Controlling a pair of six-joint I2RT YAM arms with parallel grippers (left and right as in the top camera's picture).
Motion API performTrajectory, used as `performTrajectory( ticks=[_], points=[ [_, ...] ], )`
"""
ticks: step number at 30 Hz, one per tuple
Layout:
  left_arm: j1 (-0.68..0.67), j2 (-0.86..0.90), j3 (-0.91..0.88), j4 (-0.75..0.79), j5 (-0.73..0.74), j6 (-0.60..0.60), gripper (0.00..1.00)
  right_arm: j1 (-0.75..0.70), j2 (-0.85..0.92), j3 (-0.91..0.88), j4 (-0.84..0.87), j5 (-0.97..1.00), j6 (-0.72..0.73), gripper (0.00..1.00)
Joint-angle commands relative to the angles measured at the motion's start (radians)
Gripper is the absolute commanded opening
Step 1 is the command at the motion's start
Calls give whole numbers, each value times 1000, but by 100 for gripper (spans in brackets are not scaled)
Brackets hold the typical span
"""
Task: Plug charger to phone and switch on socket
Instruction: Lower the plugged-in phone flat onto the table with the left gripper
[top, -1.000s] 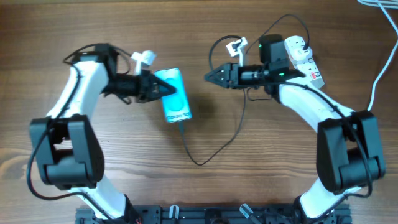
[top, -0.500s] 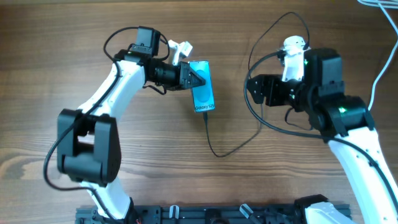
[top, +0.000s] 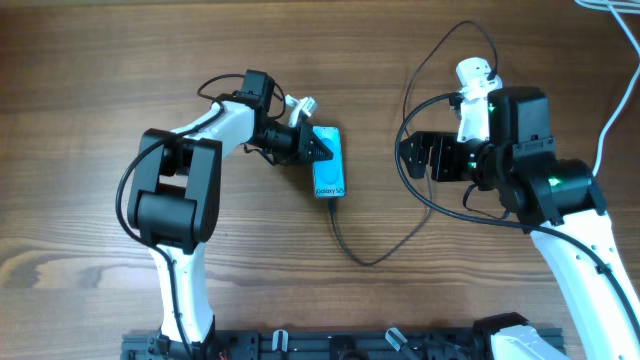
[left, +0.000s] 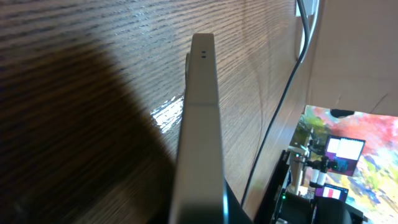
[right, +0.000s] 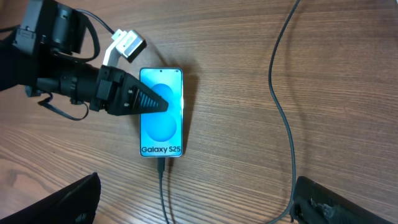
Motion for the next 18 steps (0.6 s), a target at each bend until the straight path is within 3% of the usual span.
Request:
performTrajectory(
  ticks=[1,8,18],
  points=[
    [-3,27,21,12,6,27,4,2,-7,8,-1,17,-8,99],
    [-3,27,19,11,-89,24,11,2,11,8,-5,17,43,100],
    [-3,27,19,7,-173,14,14,2,43,8,-5,17,49,100]
  ],
)
